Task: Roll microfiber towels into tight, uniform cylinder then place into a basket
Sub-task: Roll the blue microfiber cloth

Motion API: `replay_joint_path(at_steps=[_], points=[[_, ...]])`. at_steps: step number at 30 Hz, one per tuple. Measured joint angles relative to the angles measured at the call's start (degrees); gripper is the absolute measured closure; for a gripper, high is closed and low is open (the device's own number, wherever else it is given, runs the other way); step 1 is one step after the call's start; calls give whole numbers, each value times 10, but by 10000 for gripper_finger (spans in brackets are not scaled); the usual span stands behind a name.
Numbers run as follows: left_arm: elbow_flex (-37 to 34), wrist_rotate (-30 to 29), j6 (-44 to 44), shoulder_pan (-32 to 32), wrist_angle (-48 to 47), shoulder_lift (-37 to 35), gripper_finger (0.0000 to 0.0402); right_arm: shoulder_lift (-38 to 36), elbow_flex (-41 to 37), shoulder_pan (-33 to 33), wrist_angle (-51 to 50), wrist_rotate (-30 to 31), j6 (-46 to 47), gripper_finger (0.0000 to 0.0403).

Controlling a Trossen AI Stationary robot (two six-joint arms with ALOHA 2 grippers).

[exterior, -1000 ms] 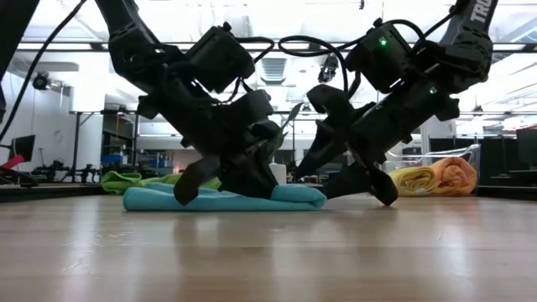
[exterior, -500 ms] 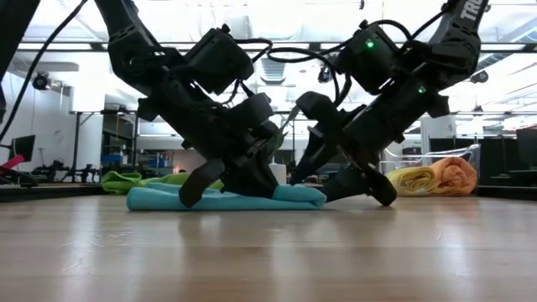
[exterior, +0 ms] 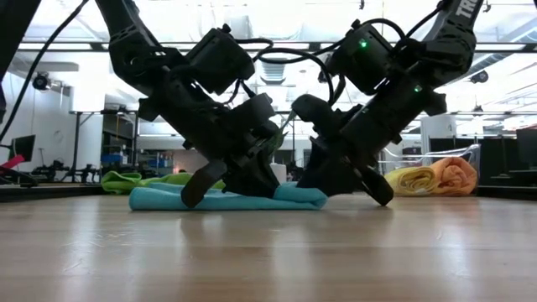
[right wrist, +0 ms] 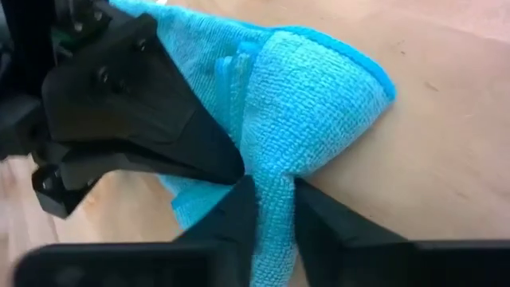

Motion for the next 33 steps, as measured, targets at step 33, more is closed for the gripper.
replay_joint_path(at_steps=[33], points=[[91, 23, -49, -2, 155, 112, 401, -136, 49, -6, -508, 71, -113, 394]])
